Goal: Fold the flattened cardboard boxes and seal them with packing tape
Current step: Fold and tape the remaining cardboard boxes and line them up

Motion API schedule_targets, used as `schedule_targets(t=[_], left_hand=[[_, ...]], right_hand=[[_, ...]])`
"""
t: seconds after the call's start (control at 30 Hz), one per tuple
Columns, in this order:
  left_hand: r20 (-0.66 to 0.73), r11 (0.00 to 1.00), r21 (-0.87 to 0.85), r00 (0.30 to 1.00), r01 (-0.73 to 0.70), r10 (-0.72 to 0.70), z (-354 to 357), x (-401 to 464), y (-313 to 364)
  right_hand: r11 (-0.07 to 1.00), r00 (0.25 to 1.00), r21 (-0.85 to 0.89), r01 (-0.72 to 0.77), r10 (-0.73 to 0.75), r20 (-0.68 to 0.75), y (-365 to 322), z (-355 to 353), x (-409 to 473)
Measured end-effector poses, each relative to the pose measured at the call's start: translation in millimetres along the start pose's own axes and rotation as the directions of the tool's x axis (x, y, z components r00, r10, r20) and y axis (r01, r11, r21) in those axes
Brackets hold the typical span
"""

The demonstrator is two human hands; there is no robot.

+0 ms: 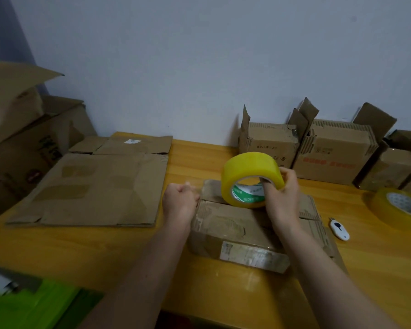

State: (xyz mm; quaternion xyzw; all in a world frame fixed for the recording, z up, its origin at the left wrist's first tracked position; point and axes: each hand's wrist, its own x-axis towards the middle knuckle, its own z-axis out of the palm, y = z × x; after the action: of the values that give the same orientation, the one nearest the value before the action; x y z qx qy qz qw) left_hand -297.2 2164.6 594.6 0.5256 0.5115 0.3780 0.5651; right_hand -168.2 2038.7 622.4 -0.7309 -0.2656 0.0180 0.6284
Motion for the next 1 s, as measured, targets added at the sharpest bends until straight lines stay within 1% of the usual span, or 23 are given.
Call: schedule_targets(t=[0.1,0.23,0.33,0.4,0.5,0.57,0.73,0.8,0.87,0.9,0.97,1.0], left_hand=[[-0.013,1.000,0.008,1.000,0.000,0.000,-2,-1,-2],[-0.013,1.000,0.013,1.000,-0.023,0.023,-1,0,-2],[-0.013,0.999,0.026,0.999,-0.031,0.031,3,-1,-5],[-0.005,1.000,0.018,1.000,-0.013,0.013,2,0,-10],[0.027,0.998,-0.006,0.998,0.065,-0.065,-2,2,-17],[0.033,0.996,-0.007,0.995,0.092,-0.092,-6,2,-18],[0.043,0.979,-0.078,0.982,0.186,-0.184,-8,1,-8],[0.025,0.980,-0.009,0.980,0.199,-0.199,-9,1,-11],[0.019,0.967,0.115,0.973,0.228,-0.232,-10,-2,-19],[0.049,0.954,0.153,0.963,0.256,-0.266,-10,-4,-22],[0.174,0.939,0.166,0.929,0.300,-0.327,-11,-5,-23],[0.220,0.936,0.200,0.918,0.289,-0.330,-11,-5,-22]], right_hand=[[0.999,0.998,0.023,-0.043,0.044,-0.053,-2,7,-2],[0.998,0.993,0.047,-0.037,0.042,-0.108,-6,11,-2],[0.993,0.989,0.089,-0.081,0.091,-0.117,-3,13,-2],[0.996,0.993,0.042,-0.076,0.080,-0.088,-2,12,-1],[0.998,1.000,-0.071,-0.002,0.001,-0.015,-1,9,-1],[0.990,0.999,-0.132,0.039,-0.035,0.031,0,8,-4],[0.965,0.992,-0.237,0.111,-0.092,0.089,-4,9,-10],[0.944,0.986,-0.298,0.143,-0.111,0.120,-6,11,-11],[0.932,0.985,-0.331,0.145,-0.105,0.137,-7,11,-11],[0.932,0.986,-0.334,0.138,-0.096,0.138,-6,11,-10],[0.940,0.988,-0.321,0.113,-0.074,0.132,-3,11,-10],[0.946,0.990,-0.308,0.095,-0.058,0.129,-1,11,-10]])
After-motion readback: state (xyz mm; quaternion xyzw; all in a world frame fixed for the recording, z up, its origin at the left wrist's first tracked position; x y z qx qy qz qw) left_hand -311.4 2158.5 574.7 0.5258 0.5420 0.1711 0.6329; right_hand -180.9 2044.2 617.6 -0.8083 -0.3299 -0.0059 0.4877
